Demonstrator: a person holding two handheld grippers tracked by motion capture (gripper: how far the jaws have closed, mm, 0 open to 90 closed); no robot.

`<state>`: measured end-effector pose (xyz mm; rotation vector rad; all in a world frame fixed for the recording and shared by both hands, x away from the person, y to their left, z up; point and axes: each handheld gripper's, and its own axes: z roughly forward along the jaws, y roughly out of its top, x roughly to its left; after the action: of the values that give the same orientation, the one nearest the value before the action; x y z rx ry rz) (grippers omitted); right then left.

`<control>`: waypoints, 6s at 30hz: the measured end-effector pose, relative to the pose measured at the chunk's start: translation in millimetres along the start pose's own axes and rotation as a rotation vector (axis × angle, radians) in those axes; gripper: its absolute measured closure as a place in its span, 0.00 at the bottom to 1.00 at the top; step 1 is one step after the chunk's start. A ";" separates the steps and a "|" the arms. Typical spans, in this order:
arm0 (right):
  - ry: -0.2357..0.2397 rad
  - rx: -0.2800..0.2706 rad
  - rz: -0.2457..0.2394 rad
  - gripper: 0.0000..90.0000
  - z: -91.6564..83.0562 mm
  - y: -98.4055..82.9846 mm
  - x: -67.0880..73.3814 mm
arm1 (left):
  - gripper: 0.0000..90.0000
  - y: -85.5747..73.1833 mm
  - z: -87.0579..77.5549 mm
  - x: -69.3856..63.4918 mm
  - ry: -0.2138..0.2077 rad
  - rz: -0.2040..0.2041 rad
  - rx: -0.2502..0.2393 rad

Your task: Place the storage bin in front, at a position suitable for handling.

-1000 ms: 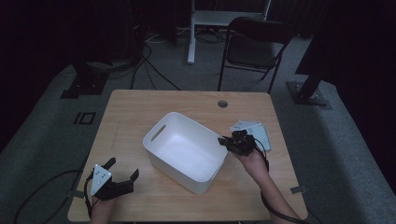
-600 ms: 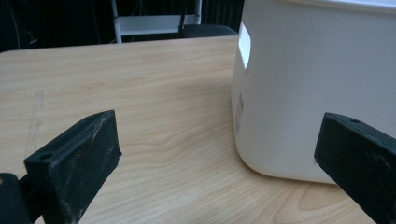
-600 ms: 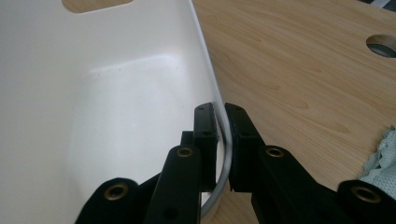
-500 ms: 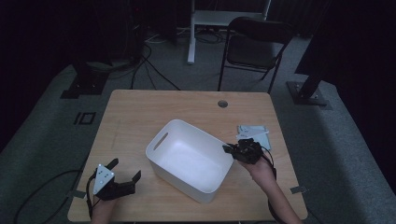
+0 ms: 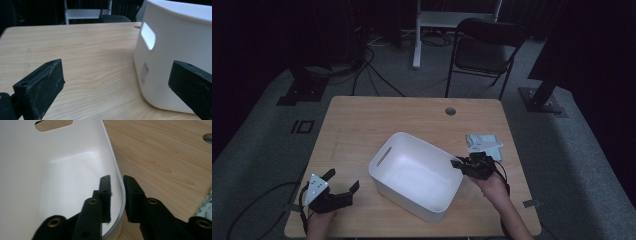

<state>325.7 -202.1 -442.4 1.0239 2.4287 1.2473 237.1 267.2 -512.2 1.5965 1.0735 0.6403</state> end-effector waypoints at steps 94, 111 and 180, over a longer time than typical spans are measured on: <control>0.009 -0.107 0.011 0.94 4.4 16.3 -16.2 | 0.85 75.2 26.1 -46.7 -0.141 0.082 0.207; 0.013 -0.127 -0.003 0.77 5.9 19.8 -15.5 | 0.74 80.1 26.0 -29.9 -0.196 0.023 0.157; -0.033 -0.129 0.103 0.79 -2.7 10.7 -9.1 | 0.87 104.2 104.0 -14.5 -0.198 0.116 0.235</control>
<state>336.2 -205.7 -433.4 1.1359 2.2637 1.3879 350.3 202.1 -442.7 1.8933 0.9407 0.4322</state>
